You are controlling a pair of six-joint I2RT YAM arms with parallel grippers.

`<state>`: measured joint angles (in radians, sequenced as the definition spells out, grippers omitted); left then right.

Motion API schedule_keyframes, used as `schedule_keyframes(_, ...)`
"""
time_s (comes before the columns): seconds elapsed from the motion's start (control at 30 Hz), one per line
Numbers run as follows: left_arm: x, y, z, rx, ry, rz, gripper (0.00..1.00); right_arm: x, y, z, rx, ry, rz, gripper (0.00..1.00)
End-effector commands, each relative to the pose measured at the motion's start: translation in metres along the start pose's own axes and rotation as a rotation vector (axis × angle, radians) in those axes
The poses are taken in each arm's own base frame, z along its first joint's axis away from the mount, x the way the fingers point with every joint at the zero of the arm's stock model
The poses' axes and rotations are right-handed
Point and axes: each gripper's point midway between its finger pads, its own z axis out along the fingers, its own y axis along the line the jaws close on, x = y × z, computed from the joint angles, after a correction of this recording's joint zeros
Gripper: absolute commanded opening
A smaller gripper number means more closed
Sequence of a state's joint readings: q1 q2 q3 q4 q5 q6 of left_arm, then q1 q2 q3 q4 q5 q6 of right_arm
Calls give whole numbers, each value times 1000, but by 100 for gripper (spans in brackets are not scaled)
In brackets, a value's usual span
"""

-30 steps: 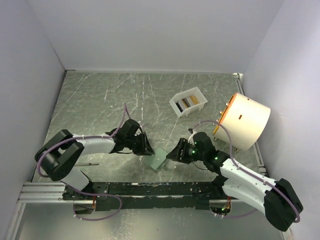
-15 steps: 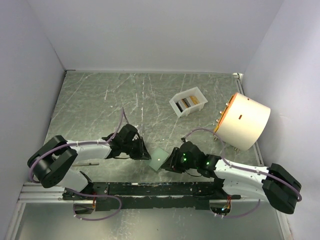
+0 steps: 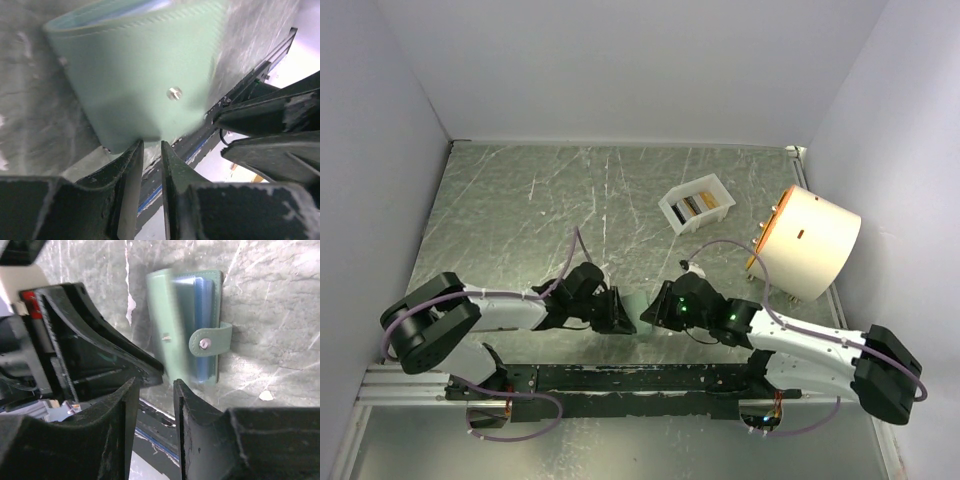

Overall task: Put the credit cards into the card holder
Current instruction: Close the card holder at the center of the board.

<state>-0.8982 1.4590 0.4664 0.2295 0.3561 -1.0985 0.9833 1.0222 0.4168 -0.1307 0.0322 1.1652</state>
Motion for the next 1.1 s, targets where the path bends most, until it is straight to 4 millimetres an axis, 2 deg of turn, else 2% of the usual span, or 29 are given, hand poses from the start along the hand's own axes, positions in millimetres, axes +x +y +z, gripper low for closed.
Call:
schedule_keyframes(0.0,3,-27,8,64,43,28,32,-9,-13,-11,58,-55,-35,34)
schedule_keyframes(0.2,-6,-23,9,-4,25,62,32,-14,-18,-21,57,-97,-25,34)
schedule_keyframes(0.37,-19,-19,5,-62,-11,84,32,-20,-17,-18,66,-113,-87,34)
schedule_keyframes(0.6,-43,-12,1,-64,-45,68,26,-30,-11,-12,36,-119,-105,31)
schedule_keyframes(0.83,-43,-9,12,-44,-4,63,20,-39,-6,-3,-52,-86,-109,27)
schedule_keyframes(1.07,-45,2,17,-79,4,59,22,-42,-20,7,-24,-56,-94,25)
